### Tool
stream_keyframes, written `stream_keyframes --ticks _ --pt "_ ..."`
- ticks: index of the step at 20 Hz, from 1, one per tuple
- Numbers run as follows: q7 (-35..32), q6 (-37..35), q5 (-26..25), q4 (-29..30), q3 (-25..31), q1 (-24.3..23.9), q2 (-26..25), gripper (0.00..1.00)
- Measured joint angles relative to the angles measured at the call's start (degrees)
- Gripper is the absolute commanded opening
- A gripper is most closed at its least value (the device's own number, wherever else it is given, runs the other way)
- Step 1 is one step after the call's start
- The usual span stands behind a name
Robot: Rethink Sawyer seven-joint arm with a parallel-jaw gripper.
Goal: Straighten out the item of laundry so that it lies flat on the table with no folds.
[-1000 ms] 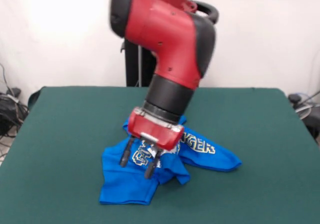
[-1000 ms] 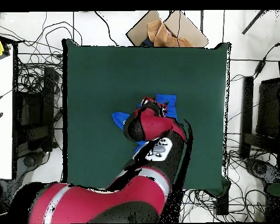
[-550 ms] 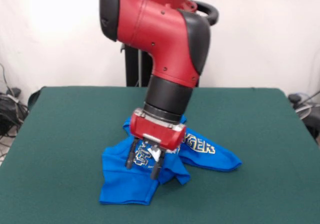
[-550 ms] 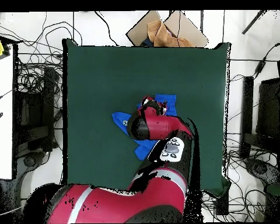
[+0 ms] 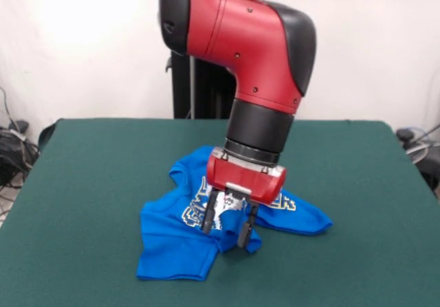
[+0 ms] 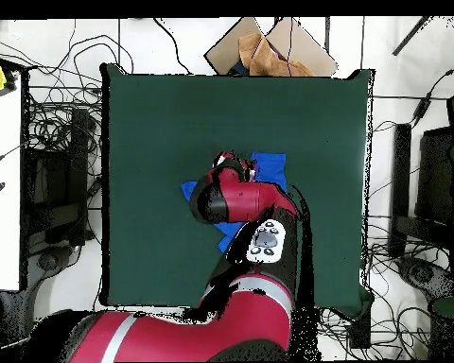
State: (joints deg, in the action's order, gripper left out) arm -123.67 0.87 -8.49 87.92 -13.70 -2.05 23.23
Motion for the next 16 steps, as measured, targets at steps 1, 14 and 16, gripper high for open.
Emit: stream_keyframes --ticks 1,14,16 --pt "0.0 0.0 0.0 0.0 0.0 0.0 0.2 1.00" --pt "0.0 -1.3 1.9 1.1 0.7 3.8 1.1 1.00" --pt "0.0 -2.4 2.8 1.8 0.7 5.2 1.1 1.00"
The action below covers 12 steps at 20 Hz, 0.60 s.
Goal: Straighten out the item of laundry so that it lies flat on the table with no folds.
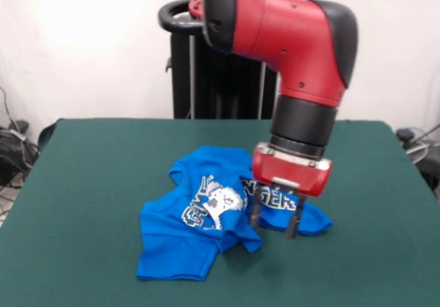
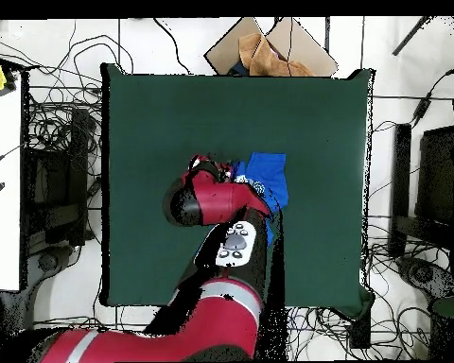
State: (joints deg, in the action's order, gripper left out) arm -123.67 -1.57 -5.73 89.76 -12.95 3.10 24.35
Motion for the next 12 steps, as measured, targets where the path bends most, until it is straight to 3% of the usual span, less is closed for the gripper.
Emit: stream_keyframes --ticks 9,12 --pt "0.0 -3.4 1.7 2.5 -3.2 8.5 -1.4 1.00" --pt "0.0 -3.4 2.4 2.8 -7.2 12.4 -3.4 1.00"
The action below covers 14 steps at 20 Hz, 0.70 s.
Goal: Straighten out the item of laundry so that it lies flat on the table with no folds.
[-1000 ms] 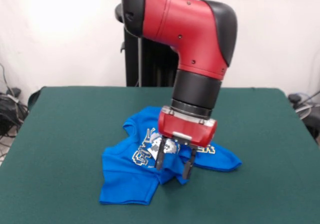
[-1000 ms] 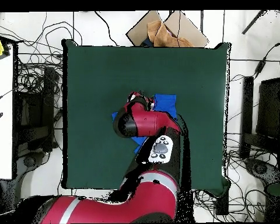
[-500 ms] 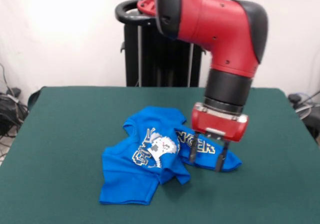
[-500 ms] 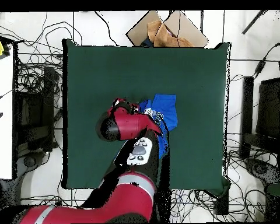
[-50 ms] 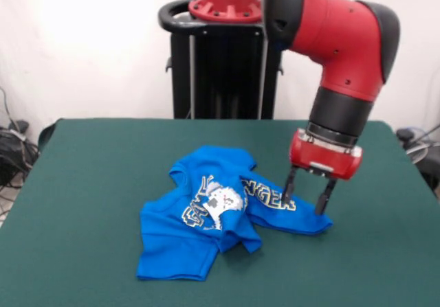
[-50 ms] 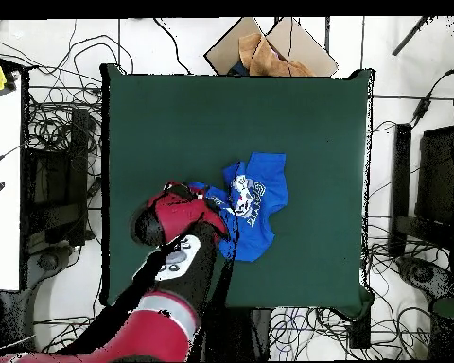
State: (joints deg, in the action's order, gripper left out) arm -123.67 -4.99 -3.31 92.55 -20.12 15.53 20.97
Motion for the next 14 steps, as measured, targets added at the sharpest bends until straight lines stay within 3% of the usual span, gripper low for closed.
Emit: stream_keyframes --ticks 11,14 --pt "0.0 0.0 6.1 -0.3 -14.1 8.4 -9.7 1.00" --pt "0.0 0.0 7.5 -0.3 -15.7 8.9 -11.1 1.00"
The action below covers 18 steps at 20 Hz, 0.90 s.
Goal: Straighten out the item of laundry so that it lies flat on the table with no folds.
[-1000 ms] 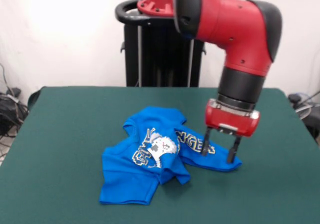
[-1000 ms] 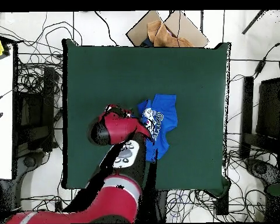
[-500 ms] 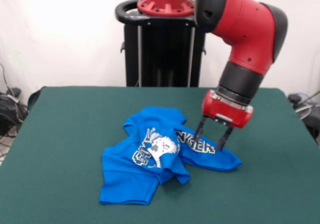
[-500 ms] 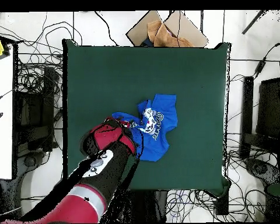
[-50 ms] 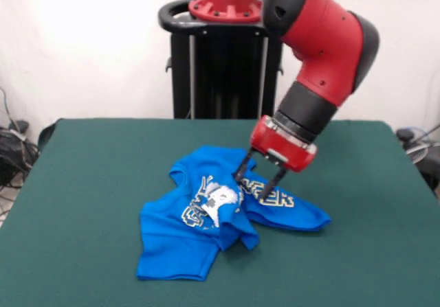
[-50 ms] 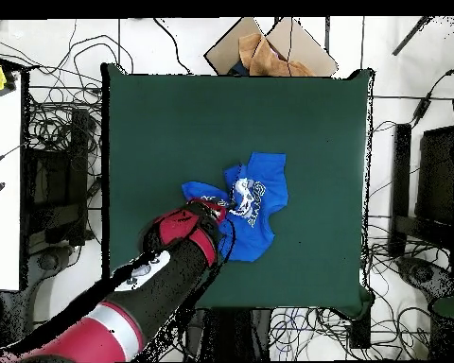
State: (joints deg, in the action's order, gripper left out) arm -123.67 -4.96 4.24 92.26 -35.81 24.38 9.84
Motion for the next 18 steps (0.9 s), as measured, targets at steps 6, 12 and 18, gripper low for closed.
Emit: stream_keyframes --ticks 6,12,18 --pt "0.0 1.5 3.4 0.0 -1.4 0.0 -1.9 1.00" --pt "0.0 6.3 5.2 -0.1 -0.8 -1.6 -2.4 1.00" --pt "0.0 9.3 5.1 -0.5 3.0 -6.8 -0.7 1.00"
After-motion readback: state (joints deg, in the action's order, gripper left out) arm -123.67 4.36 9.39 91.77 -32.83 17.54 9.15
